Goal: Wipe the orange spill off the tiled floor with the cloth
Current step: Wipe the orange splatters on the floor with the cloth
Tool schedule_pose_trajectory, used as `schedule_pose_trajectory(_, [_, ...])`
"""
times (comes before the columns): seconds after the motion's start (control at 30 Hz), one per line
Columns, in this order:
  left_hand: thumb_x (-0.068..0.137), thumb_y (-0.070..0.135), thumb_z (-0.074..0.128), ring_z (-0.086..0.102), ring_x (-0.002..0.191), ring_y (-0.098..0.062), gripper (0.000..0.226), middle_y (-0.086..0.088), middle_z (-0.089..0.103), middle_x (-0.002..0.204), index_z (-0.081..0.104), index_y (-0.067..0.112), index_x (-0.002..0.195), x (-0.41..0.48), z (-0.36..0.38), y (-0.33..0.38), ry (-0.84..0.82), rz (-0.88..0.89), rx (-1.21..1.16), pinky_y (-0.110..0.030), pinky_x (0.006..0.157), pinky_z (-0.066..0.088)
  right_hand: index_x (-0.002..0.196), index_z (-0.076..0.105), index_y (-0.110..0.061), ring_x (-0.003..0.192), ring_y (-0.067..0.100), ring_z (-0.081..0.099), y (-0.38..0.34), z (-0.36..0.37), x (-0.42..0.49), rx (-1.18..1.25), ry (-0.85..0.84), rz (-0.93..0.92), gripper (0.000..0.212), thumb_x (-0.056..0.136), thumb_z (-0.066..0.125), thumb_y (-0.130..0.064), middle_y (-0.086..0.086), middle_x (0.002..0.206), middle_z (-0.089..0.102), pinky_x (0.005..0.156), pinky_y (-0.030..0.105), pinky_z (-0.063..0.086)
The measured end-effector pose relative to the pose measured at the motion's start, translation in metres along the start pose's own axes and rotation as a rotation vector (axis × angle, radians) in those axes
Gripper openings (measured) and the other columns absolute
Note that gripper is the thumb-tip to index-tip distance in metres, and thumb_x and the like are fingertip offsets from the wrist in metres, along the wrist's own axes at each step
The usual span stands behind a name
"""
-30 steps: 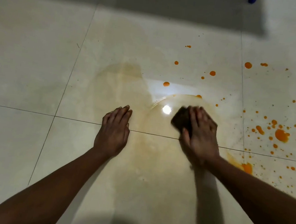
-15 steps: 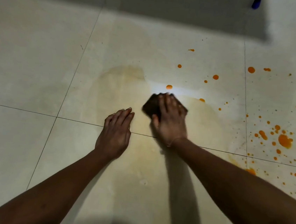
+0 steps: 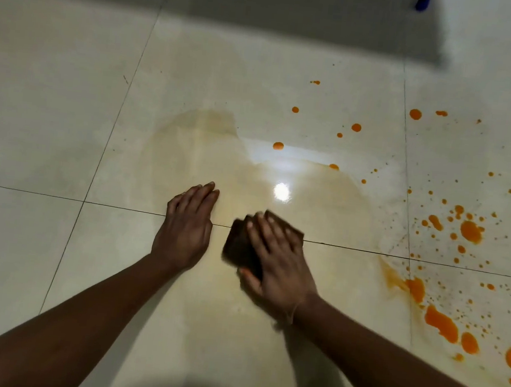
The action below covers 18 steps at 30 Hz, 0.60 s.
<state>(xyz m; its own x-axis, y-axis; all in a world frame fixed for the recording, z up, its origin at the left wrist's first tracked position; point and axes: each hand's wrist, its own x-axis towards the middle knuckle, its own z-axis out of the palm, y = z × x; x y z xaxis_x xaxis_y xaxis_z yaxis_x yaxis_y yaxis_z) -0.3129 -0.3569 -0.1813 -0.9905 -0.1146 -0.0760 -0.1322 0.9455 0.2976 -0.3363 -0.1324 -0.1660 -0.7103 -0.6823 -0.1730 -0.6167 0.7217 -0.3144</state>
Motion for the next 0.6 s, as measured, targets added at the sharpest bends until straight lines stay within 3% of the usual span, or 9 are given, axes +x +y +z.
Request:
schedule_pose_trajectory(0.1, [0.091, 0.022, 0.029, 0.036, 0.137, -0.025, 0.052, -0.004, 0.04, 0.15, 0.045, 0.012, 0.14, 0.001, -0.001, 0.004, -0.01, -0.02, 0.016, -0.044, 0.109, 0.032, 0.157, 0.013, -0.025, 0.151, 0.016, 0.007, 0.013, -0.001, -0.057, 0.021, -0.026, -0.119, 0.072, 0.095, 0.041, -0.05, 0.001, 0.164, 0.01, 0.119, 0.038, 0.01])
schedule_pose_trajectory(0.17, [0.091, 0.021, 0.03, 0.039, 0.135, -0.026, 0.05, -0.005, 0.043, 0.148, 0.047, 0.01, 0.137, 0.001, -0.003, 0.008, 0.007, -0.031, 0.044, -0.044, 0.108, 0.032, 0.15, 0.033, -0.026, 0.142, 0.015, 0.033, 0.033, -0.013, -0.069, 0.064, 0.007, -0.151, 0.059, 0.094, 0.045, -0.04, 0.001, 0.156, 0.035, 0.111, 0.032, 0.026])
schedule_pose_trajectory(0.2, [0.091, 0.021, 0.031, 0.041, 0.133, -0.027, 0.048, -0.007, 0.044, 0.146, 0.049, 0.009, 0.135, 0.001, -0.004, 0.01, 0.021, -0.038, 0.057, -0.045, 0.107, 0.032, 0.143, 0.044, -0.026, 0.128, 0.013, 0.049, 0.041, -0.023, -0.069, 0.174, 0.049, -0.09, 0.051, 0.093, 0.047, -0.036, 0.0, 0.145, 0.05, 0.101, 0.027, 0.036])
schedule_pose_trajectory(0.27, [0.091, 0.021, 0.034, 0.043, 0.13, -0.029, 0.044, -0.009, 0.047, 0.142, 0.052, 0.009, 0.13, 0.005, -0.005, 0.027, 0.045, -0.022, 0.06, -0.047, 0.107, 0.03, 0.131, 0.055, -0.023, 0.098, 0.008, 0.059, 0.054, -0.042, -0.065, 0.468, 0.2, 0.211, 0.041, 0.093, 0.045, -0.035, -0.004, 0.115, 0.066, 0.08, 0.012, 0.041])
schedule_pose_trajectory(0.3, [0.091, 0.022, 0.035, 0.043, 0.129, -0.029, 0.043, -0.009, 0.048, 0.14, 0.053, 0.01, 0.128, 0.009, -0.005, 0.041, 0.049, 0.016, 0.051, -0.047, 0.107, 0.029, 0.129, 0.057, -0.019, 0.094, 0.01, 0.059, 0.061, -0.05, -0.063, 0.578, 0.301, 0.391, 0.041, 0.095, 0.043, -0.036, -0.003, 0.107, 0.066, 0.075, 0.009, 0.041])
schedule_pose_trajectory(0.4, [0.09, 0.026, 0.038, 0.044, 0.129, -0.028, 0.042, -0.008, 0.05, 0.139, 0.055, 0.013, 0.126, 0.028, 0.003, 0.098, 0.002, 0.192, -0.021, -0.045, 0.105, 0.03, 0.115, 0.064, -0.014, 0.095, 0.017, 0.058, 0.086, -0.067, -0.069, 0.884, 0.357, 0.852, 0.03, 0.103, 0.042, -0.029, 0.002, 0.104, 0.063, 0.067, 0.018, 0.042])
schedule_pose_trajectory(0.47, [0.091, 0.031, 0.036, 0.043, 0.13, -0.025, 0.043, -0.005, 0.049, 0.14, 0.054, 0.015, 0.126, 0.044, 0.009, 0.131, -0.034, 0.255, -0.05, -0.044, 0.105, 0.03, 0.108, 0.067, -0.014, 0.087, 0.018, 0.056, 0.102, -0.075, -0.081, 0.836, 0.321, 0.946, 0.028, 0.102, 0.042, -0.025, 0.004, 0.099, 0.065, 0.062, 0.022, 0.04])
schedule_pose_trajectory(0.6, [0.092, 0.039, 0.031, 0.043, 0.131, -0.024, 0.049, -0.005, 0.05, 0.14, 0.054, 0.015, 0.127, 0.063, 0.014, 0.167, -0.091, 0.381, -0.011, -0.042, 0.105, 0.028, 0.124, 0.061, -0.013, 0.089, 0.026, 0.06, 0.123, -0.08, -0.114, 0.437, 0.291, 0.962, 0.036, 0.1, 0.044, -0.033, 0.012, 0.106, 0.068, 0.072, 0.032, 0.044])
